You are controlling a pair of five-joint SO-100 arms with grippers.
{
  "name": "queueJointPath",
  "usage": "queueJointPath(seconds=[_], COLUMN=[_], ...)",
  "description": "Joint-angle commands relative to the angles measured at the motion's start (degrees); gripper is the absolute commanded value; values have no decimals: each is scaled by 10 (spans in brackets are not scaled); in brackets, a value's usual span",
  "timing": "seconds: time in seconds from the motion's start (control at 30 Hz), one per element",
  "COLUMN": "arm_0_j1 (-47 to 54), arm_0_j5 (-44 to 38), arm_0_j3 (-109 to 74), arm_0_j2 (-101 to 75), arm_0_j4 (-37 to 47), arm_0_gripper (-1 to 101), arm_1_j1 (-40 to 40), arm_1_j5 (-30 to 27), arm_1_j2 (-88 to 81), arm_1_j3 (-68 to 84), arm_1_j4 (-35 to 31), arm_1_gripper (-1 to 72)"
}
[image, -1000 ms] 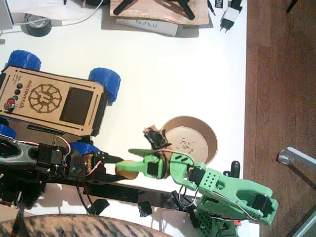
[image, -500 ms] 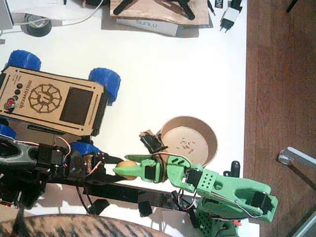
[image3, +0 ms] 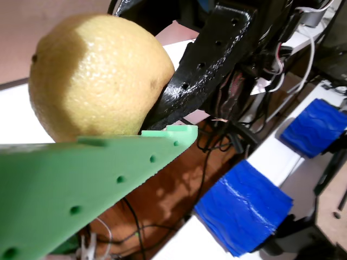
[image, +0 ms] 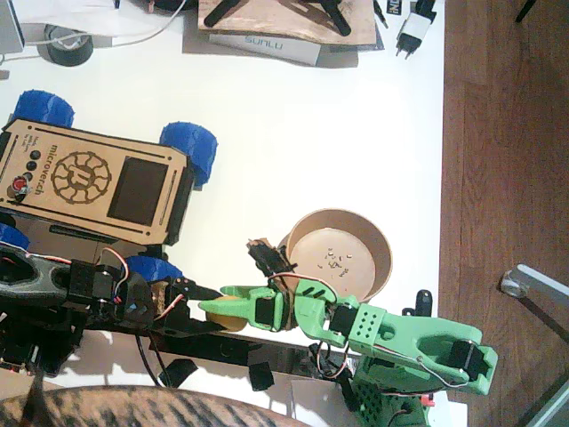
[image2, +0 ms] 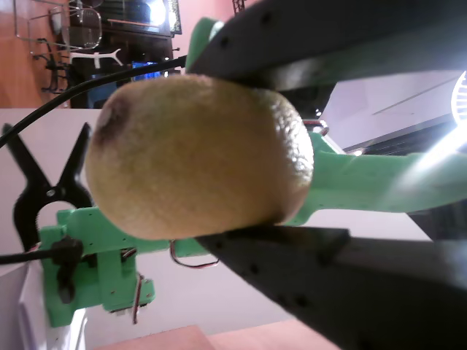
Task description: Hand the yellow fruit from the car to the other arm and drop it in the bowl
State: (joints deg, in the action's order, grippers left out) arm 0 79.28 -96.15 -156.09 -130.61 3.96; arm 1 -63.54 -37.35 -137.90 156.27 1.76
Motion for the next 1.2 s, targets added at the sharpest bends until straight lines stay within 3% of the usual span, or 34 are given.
queueJointPath(seconds=[0.0, 0.43, 0.67, 1.0, 1.17], arm_0_j1=[-5, -5, -5, -5, -5], arm_0_j5=[-4, -4, -4, -4, -4], arm_0_j3=[17, 17, 17, 17, 17], arm_0_j2=[-1, -2, -2, -2, -2], arm_0_j4=[18, 31, 32, 31, 30], arm_0_gripper=[0, 0, 0, 0, 0], arm_1_j1=[-30, -16, 5, 20, 25], arm_1_j5=[12, -26, -57, -102, -134], arm_1_j2=[1, -107, -86, -50, -52], arm_1_j3=[-30, 4, 9, -2, 4], arm_1_j4=[12, 201, 207, 157, 147], arm_1_gripper=[356, 369, 374, 345, 200])
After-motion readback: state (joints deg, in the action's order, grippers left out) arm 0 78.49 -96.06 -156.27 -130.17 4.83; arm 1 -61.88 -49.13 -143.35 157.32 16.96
